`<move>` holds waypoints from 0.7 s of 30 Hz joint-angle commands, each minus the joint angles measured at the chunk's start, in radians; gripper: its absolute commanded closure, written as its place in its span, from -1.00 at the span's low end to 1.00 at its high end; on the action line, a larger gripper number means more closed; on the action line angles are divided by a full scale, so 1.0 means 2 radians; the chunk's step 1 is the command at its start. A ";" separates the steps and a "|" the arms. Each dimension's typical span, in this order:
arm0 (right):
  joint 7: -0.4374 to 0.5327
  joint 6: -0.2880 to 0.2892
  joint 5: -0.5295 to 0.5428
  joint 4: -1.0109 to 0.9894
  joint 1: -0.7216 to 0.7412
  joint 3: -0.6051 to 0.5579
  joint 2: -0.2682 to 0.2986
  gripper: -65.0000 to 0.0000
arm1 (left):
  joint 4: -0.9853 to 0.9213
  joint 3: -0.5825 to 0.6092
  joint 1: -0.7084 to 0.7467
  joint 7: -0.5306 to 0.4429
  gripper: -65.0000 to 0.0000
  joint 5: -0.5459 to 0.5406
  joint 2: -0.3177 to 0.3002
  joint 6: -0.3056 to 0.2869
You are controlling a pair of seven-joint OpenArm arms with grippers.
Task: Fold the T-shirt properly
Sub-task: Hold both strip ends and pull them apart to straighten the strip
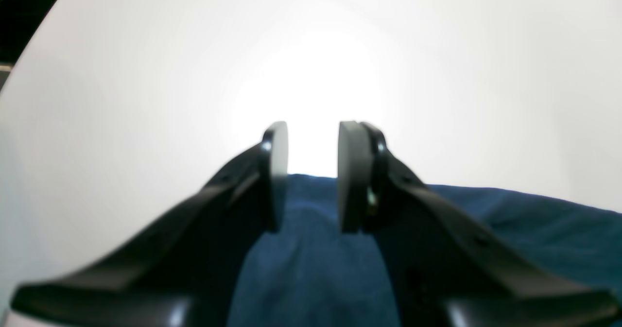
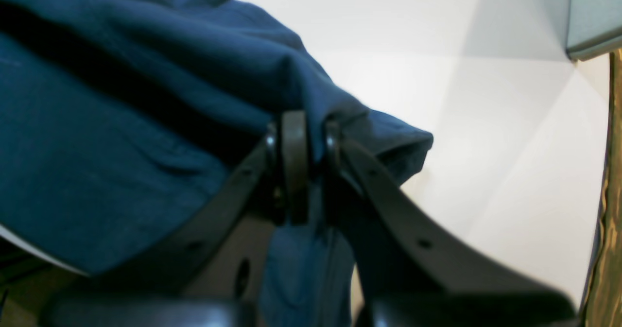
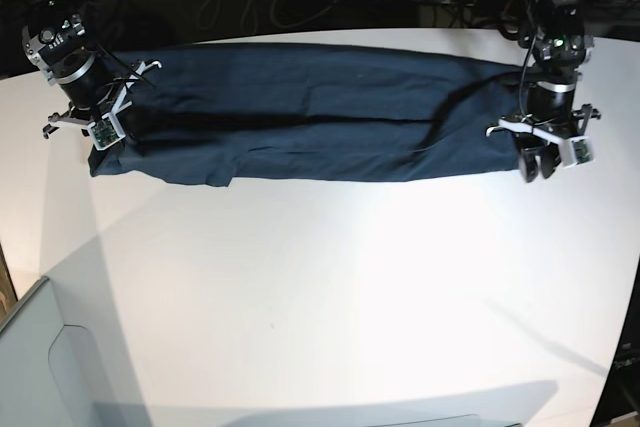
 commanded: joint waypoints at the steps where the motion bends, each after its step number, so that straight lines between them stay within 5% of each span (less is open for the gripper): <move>1: 0.011 0.003 0.006 0.008 0.001 0.003 0.006 0.98 | 0.010 -0.008 0.010 -0.009 0.48 0.000 -0.002 0.003; 9: 0.011 0.003 0.006 0.008 0.001 0.003 0.006 0.98 | -0.035 -0.009 0.067 -0.011 0.07 -0.002 0.018 0.000; 21: 0.011 0.003 0.006 0.008 0.002 0.003 0.006 0.98 | -0.067 -0.009 0.077 -0.013 0.08 -0.003 0.038 0.000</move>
